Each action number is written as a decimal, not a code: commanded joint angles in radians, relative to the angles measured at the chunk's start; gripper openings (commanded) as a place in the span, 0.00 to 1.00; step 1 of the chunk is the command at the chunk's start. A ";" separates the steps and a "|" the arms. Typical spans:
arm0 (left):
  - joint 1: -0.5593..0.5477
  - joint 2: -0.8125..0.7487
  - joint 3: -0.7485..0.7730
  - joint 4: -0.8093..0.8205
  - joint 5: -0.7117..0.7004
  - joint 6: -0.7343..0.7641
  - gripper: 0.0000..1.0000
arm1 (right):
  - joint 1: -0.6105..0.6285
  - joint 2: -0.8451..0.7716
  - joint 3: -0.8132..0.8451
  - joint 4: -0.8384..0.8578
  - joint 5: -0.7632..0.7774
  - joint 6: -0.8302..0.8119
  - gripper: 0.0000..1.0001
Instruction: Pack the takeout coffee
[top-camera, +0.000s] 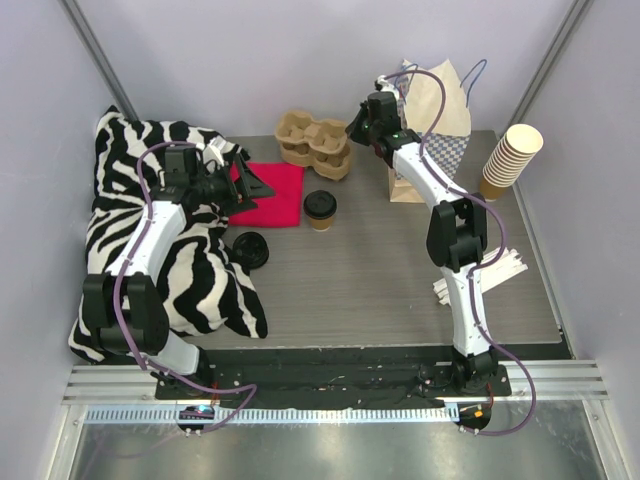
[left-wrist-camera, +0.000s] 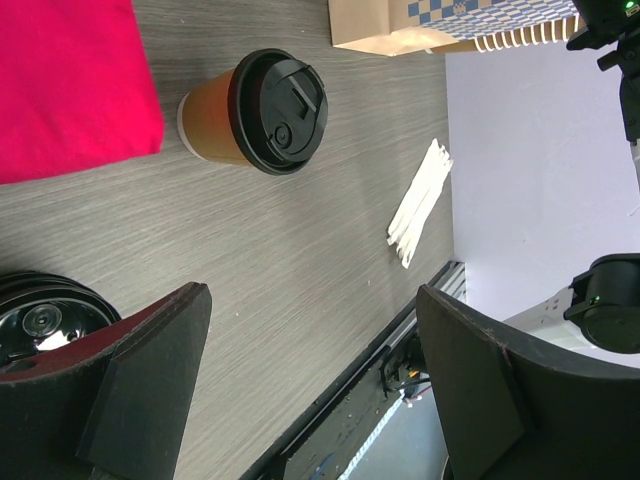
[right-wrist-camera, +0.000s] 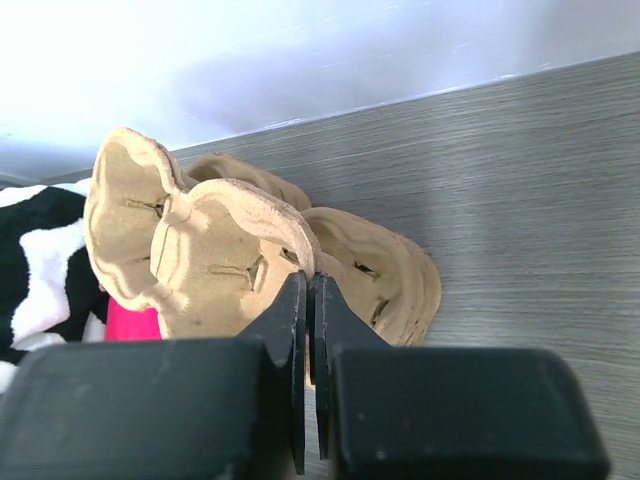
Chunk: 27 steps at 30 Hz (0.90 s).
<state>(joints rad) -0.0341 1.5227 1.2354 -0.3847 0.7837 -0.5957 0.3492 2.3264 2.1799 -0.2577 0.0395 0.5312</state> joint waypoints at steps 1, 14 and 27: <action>0.007 -0.004 0.007 0.044 0.025 -0.007 0.88 | -0.006 -0.082 0.011 0.054 -0.015 0.038 0.01; 0.026 -0.029 0.032 0.083 0.052 -0.013 0.88 | -0.018 -0.194 -0.026 0.057 -0.125 0.075 0.01; 0.030 -0.275 0.173 -0.303 0.071 0.586 0.88 | -0.053 -0.708 -0.498 -0.080 -0.378 -0.100 0.01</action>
<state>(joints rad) -0.0109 1.3808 1.3434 -0.5064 0.8345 -0.3279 0.3035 1.8065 1.8072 -0.2848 -0.2226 0.5266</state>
